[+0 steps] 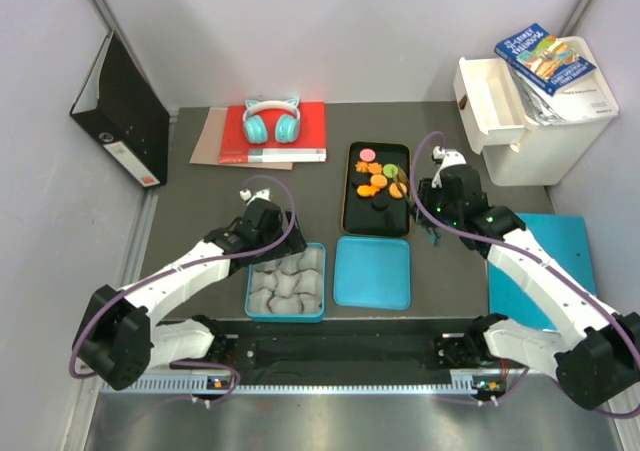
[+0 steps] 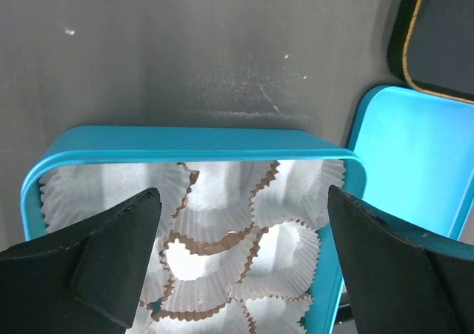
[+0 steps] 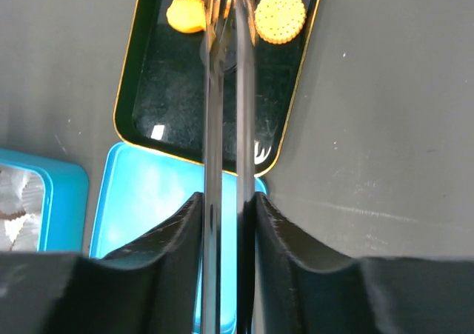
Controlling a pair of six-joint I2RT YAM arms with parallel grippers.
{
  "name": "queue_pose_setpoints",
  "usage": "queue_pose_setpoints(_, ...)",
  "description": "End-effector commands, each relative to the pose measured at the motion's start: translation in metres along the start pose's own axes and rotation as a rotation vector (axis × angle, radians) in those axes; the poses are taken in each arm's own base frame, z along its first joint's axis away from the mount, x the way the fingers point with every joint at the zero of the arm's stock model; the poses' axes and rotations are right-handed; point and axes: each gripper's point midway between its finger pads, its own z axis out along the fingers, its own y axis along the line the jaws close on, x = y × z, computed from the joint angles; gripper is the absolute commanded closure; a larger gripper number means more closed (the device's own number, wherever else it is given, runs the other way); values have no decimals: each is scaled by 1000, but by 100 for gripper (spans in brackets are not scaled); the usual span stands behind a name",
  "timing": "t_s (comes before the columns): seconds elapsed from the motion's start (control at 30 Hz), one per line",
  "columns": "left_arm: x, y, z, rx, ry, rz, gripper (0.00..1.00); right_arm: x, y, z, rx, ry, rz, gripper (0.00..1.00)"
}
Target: Pack the cookies
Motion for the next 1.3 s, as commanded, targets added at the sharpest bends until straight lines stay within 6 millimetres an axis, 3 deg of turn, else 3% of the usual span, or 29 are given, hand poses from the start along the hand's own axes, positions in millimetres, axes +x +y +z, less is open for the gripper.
queue_pose_setpoints(0.0,1,6,-3,-18,-15,-15,2,-30,6,-6,4,-93,-3,63)
queue_pose_setpoints(0.43,2,7,-1,-24,-9,-13,2,-18,-25,-17,151,-88,12,48)
queue_pose_setpoints(0.6,2,6,0,-23,-8,-13,2,-6,-60,-24,343,-72,33,45)
queue_pose_setpoints(0.73,2,6,0,-21,-6,-14,2,13,-82,-16,412,-15,119,44)
queue_pose_setpoints(1.0,7,7,0,-17,6,-18,2,46,-111,32,474,148,243,44)
queue_pose_setpoints(1.27,10,12,-2,-24,4,-20,2,66,-108,68,445,292,288,43)
